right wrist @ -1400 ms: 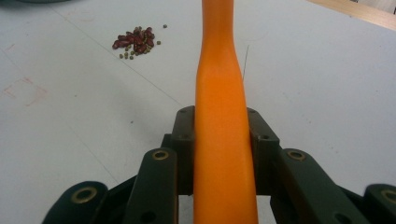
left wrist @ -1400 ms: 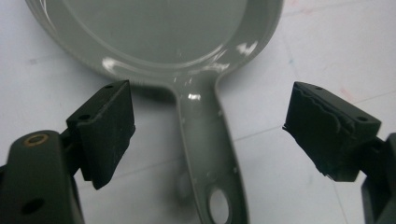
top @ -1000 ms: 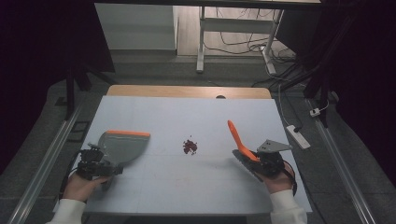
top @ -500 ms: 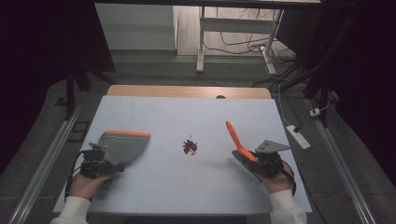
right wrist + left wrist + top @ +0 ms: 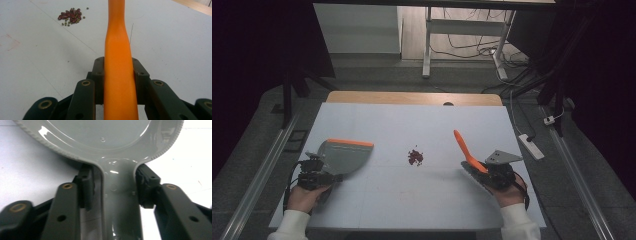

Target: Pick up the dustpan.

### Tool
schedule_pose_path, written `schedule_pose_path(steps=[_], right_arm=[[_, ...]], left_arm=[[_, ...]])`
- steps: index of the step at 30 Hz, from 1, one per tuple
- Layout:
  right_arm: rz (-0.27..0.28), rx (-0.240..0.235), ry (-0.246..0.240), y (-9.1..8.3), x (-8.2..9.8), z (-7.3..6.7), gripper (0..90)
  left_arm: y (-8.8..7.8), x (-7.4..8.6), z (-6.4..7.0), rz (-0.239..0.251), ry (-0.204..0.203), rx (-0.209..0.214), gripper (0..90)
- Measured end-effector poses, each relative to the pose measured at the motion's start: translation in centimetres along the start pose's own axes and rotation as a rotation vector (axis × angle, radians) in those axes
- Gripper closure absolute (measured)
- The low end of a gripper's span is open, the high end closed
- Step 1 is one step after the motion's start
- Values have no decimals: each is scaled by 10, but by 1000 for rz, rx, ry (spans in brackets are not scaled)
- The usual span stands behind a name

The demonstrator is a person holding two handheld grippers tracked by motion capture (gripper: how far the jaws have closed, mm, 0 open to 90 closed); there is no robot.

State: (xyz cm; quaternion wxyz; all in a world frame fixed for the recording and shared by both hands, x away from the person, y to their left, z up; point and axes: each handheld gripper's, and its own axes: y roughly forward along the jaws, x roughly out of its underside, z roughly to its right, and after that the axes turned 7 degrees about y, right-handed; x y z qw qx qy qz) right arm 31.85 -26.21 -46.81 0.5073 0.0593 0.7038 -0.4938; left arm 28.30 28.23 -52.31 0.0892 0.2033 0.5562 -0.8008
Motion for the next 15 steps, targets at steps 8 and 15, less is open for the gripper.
schedule_pose_path(steps=[8,15], right_arm=[[0,2,-2,-1,0,0,701],[4,2,-1,-1,-1,0,701]], left_arm=[[0,1,-2,18,8,13,613],[-1,2,-4,37,23,16,614]])
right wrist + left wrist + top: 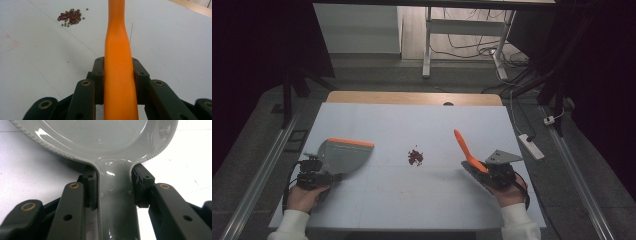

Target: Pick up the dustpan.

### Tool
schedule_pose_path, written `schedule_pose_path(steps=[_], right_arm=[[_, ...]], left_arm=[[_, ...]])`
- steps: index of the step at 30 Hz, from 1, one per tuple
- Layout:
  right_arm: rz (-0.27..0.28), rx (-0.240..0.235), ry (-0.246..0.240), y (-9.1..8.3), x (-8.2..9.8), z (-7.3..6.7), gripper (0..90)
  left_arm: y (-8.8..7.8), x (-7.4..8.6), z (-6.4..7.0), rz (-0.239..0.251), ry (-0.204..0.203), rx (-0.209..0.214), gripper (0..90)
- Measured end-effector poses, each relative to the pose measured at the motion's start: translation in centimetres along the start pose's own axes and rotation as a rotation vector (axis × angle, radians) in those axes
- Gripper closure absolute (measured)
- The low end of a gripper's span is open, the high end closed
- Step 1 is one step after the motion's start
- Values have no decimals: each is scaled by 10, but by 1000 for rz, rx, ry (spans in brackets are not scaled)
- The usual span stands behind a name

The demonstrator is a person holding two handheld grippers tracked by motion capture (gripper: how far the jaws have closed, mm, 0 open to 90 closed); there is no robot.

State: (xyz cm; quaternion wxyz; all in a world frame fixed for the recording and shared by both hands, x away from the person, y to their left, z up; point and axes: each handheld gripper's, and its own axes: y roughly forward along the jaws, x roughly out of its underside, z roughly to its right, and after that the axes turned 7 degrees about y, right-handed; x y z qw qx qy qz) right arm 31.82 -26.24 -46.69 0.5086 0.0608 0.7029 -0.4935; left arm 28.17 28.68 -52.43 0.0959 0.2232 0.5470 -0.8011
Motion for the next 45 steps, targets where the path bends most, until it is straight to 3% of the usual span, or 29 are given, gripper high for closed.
schedule_pose_path(steps=[5,12,27,37,45], right_arm=[[17,-23,13,-2,-1,1,701],[14,-14,8,-1,-1,0,702],[15,-17,2,0,-1,0,701],[24,-24,-3,0,-3,-4,702],[25,-18,-13,3,-4,-7,702]], left_arm=[[-1,1,-2,17,2,-4,614],[-7,2,-4,65,23,14,615],[-13,3,-6,152,76,87,614],[-15,0,-4,197,136,128,614],[-9,-12,-3,205,218,141,614]])
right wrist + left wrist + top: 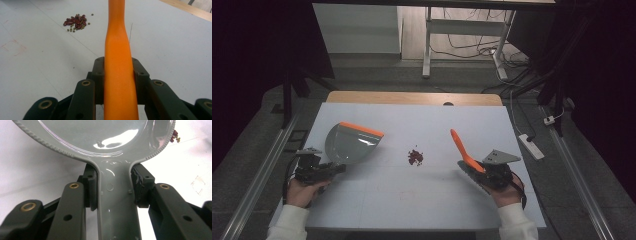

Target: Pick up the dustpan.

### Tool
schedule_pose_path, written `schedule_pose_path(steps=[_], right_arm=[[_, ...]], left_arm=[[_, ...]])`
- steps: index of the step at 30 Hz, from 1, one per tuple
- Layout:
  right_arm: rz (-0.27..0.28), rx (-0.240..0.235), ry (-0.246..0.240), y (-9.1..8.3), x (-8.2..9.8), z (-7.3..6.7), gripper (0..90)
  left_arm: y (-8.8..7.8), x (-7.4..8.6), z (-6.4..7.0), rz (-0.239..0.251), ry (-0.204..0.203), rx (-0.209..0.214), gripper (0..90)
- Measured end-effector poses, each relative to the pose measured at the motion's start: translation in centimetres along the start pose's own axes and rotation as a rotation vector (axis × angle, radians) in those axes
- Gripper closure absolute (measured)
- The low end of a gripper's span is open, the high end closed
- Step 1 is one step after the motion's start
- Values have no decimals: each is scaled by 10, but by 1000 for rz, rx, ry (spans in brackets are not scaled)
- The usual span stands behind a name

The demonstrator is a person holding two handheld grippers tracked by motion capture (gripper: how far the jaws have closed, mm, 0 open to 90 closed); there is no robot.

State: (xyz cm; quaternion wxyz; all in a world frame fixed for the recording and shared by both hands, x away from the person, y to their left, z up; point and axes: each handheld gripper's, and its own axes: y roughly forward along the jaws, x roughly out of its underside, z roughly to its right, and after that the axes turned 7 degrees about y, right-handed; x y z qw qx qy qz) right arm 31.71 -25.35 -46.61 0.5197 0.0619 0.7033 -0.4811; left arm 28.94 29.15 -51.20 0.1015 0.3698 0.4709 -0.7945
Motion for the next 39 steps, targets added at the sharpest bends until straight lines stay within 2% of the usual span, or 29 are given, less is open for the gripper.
schedule_pose_path(steps=[1,6,11,13,17,28,33,39], right_arm=[[1,5,-2,0,0,0,702],[-1,17,-5,3,0,0,702],[14,15,12,4,-2,0,702],[21,11,15,4,-3,1,702],[31,21,40,7,-7,3,702],[56,21,42,8,-12,7,702],[75,6,59,10,-15,8,702],[98,-24,76,19,-25,5,702]], left_arm=[[4,-4,-1,-1,23,14,614],[12,-11,2,2,66,36,614],[14,-16,2,15,90,66,614],[13,-16,5,5,121,61,614],[10,-17,8,19,143,84,614],[5,-16,27,1,220,123,614],[-1,-14,33,0,249,148,614],[-2,-16,36,-31,273,174,614]])
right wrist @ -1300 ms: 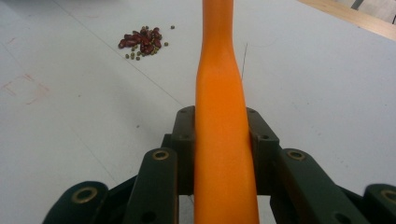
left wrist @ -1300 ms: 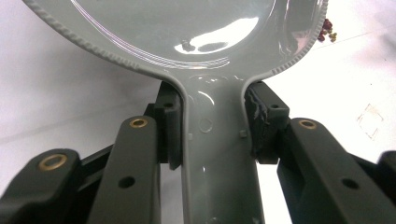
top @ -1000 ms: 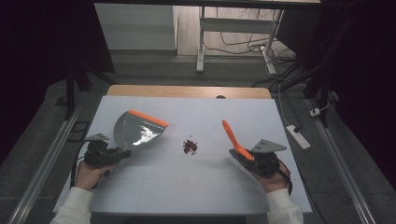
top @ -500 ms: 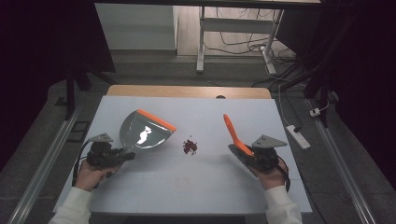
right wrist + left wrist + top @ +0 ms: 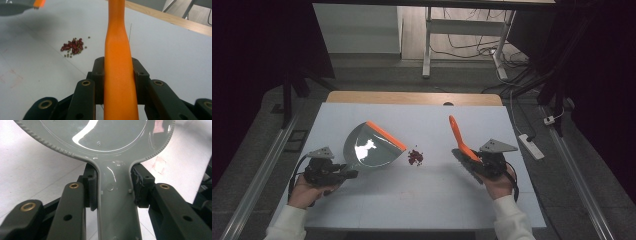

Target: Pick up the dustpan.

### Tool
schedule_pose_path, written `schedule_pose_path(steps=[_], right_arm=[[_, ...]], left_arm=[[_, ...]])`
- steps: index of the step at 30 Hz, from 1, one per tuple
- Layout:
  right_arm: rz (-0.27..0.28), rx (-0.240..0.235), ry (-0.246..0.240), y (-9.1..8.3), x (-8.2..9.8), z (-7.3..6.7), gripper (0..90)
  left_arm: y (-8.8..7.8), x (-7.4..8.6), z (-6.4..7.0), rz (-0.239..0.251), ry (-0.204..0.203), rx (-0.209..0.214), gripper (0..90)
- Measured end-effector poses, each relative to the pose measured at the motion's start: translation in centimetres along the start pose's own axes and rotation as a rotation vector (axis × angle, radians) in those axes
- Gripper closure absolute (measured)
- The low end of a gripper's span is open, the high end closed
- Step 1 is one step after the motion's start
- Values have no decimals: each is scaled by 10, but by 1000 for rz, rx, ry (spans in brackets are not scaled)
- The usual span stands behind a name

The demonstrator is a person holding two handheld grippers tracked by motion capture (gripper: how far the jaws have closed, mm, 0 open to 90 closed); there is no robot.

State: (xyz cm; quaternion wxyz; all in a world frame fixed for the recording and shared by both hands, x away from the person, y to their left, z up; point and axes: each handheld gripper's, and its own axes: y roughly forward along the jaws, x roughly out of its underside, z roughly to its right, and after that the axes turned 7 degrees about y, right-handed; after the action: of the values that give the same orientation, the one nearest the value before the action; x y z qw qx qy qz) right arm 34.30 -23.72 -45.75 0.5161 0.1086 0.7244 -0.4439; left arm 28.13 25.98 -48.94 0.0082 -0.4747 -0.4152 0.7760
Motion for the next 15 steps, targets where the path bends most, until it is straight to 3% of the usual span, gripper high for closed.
schedule_pose_path(steps=[8,15], right_arm=[[0,-19,23,14,-7,-1,702],[-7,-27,14,29,-16,-5,702]], left_arm=[[6,0,6,-48,41,15,614],[12,0,8,-85,74,50,613]])
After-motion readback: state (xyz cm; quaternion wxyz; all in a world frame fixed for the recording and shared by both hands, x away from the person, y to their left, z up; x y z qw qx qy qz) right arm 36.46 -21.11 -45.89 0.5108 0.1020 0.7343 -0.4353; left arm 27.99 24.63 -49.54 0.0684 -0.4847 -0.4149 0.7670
